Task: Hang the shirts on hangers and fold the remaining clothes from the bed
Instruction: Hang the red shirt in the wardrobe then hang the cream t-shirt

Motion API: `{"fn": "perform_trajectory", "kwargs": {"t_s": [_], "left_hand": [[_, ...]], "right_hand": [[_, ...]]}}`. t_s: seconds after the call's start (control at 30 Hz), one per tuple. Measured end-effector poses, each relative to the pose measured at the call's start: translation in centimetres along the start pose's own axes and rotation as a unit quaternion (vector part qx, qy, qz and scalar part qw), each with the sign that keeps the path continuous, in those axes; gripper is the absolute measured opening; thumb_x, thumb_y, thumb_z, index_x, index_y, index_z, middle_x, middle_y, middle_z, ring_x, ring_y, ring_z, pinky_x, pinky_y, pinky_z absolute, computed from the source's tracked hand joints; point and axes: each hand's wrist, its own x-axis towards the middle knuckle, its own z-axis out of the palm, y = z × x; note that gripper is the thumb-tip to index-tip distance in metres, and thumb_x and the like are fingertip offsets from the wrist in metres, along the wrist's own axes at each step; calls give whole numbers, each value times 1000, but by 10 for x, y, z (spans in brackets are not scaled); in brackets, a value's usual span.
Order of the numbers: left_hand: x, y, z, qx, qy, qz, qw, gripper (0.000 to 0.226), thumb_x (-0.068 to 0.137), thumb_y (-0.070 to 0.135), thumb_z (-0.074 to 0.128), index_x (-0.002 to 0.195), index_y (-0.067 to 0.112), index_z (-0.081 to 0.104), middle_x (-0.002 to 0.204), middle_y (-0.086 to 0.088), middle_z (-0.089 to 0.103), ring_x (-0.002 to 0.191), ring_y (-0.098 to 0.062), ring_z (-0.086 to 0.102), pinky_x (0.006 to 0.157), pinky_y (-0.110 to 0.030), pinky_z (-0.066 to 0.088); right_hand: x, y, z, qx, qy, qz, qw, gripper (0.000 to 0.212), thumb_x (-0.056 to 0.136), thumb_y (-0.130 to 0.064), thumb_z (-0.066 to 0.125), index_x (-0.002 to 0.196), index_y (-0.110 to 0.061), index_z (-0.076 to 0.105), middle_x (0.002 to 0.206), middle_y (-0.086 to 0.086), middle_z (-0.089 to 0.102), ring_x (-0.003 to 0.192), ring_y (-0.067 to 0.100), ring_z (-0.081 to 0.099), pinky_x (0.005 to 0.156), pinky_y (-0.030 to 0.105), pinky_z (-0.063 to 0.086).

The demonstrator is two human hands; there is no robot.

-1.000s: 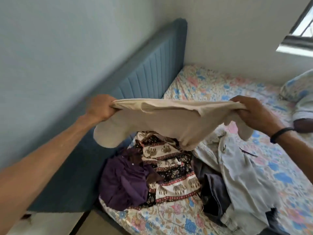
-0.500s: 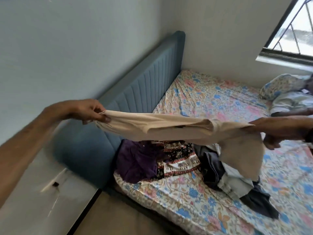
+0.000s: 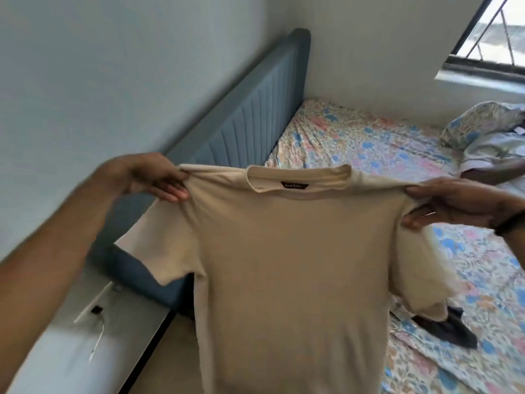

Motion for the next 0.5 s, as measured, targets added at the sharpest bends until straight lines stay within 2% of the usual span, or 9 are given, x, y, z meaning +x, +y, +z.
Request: {"fn": "perform_trajectory", "kwargs": {"t_s": [0.03,0.1,0.2,0.27,0.3,0.37,0.4,0.43,0.5], "left_hand": [[35,-9,17,-13,19,-19,1000,23,106,13,53,103,-7,63,73,-15,76,56,-14,73,53,-27,62],[106,-27,55,-13,47,-48,998,23,105,10,49,96,-7,62,69,-15,75,53,-12,72,57,-27,61],[205,-57,108,-15,119,-49,992,23,100,4,50,89,-10,65,80,-24,74,57,-17,74,63,-33,62],[266,-70,133,-23,181,-41,982,23,95,8,55,94,-10,69,79,-22,74,68,-28,76,67,-45,65],[298,-76,143,-10,200,-35,979,24,92,12,57,92,-7,72,75,-20,75,73,-30,76,70,-49,65],[355,-83,161,34,221,-16,975,26,88,22,57,81,3,73,66,-10,75,81,-34,77,77,-51,63],[377,-81,171,72,221,-5,973,27,91,25,56,87,4,73,73,-10,77,91,-37,75,83,-51,61],[396,-80,183,117,219,11,969,30,95,29,57,104,5,72,95,-16,78,105,-40,71,92,-50,57],[416,-75,211,196,206,49,957,50,99,38,58,141,12,53,135,-20,63,126,-38,57,106,-43,43]], "right_hand": [[20,8,-3,-42,40,28,998,46,82,-18,70,113,15,65,98,41,69,78,41,77,62,41,66],[78,39,-15,-68,70,53,994,39,92,-16,68,120,11,63,110,40,68,88,39,77,64,39,66],[170,92,-37,-112,146,85,979,35,99,-17,68,122,9,62,120,38,66,87,34,77,66,37,66],[225,120,-46,-144,188,92,967,42,99,-18,70,121,16,59,112,35,70,72,23,75,62,32,63],[252,130,-52,-164,213,89,959,39,98,-20,71,111,16,62,104,31,73,61,16,73,58,29,62],[295,139,-61,-192,246,72,947,29,98,-28,70,88,-2,64,81,16,78,49,5,68,52,24,60],[314,142,-64,-203,262,62,941,31,97,-36,66,83,-8,64,75,9,77,57,8,71,58,26,61],[333,147,-70,-240,277,56,929,36,93,-42,60,84,-8,67,79,10,77,74,18,75,69,31,61],[355,161,-76,-311,327,34,892,39,87,-42,54,96,-8,71,103,17,74,102,33,69,83,36,52]]}}
